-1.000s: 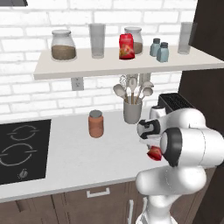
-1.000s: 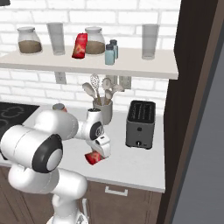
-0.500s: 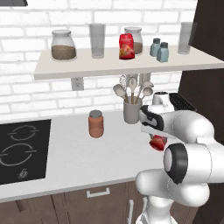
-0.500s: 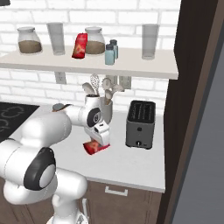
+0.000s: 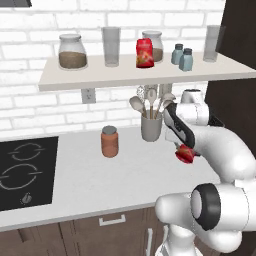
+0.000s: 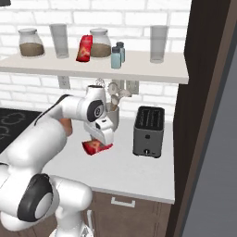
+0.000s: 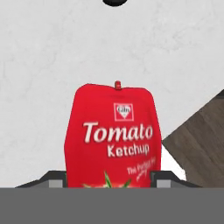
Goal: Put the shaker and condiment bottle from the counter next to their counterparts in the cabinet.
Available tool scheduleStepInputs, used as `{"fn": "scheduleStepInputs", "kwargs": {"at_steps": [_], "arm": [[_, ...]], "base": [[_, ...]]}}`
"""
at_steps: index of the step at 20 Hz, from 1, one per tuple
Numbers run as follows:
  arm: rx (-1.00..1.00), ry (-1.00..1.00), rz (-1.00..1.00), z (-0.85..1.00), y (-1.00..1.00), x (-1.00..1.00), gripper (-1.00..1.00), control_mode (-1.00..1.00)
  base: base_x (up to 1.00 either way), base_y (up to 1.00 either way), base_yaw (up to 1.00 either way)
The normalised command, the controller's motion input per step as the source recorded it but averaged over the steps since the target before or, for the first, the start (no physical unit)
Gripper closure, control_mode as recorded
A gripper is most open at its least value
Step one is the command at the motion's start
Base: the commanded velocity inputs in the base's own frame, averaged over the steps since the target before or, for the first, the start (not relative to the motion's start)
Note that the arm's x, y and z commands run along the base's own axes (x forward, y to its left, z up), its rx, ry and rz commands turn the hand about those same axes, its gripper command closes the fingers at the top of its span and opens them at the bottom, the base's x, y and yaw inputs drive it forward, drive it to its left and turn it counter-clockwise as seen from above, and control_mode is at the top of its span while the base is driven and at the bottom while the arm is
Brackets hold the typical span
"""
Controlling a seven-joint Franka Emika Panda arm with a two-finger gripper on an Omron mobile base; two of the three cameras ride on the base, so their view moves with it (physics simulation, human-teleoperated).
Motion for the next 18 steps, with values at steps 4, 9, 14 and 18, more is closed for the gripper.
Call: {"fn": "scheduleStepInputs", "kwargs": {"at_steps": [4, 9, 14, 18], "arm": [[0.05, 0.00, 0.00, 0.60, 0.13, -0.49, 1.00, -1.00], [0.04, 0.00, 0.00, 0.70, 0.21, -0.40, 1.00, -1.00], [0.01, 0.00, 0.00, 0.65, 0.25, -0.10, 1.00, -1.00], [0.00, -0.01, 0.00, 0.65, 0.25, 0.00, 1.00, -1.00]], "base": [[0.00, 0.00, 0.00], [0.00, 0.00, 0.00], [0.00, 0.00, 0.00], [0.00, 0.00, 0.00]]}}
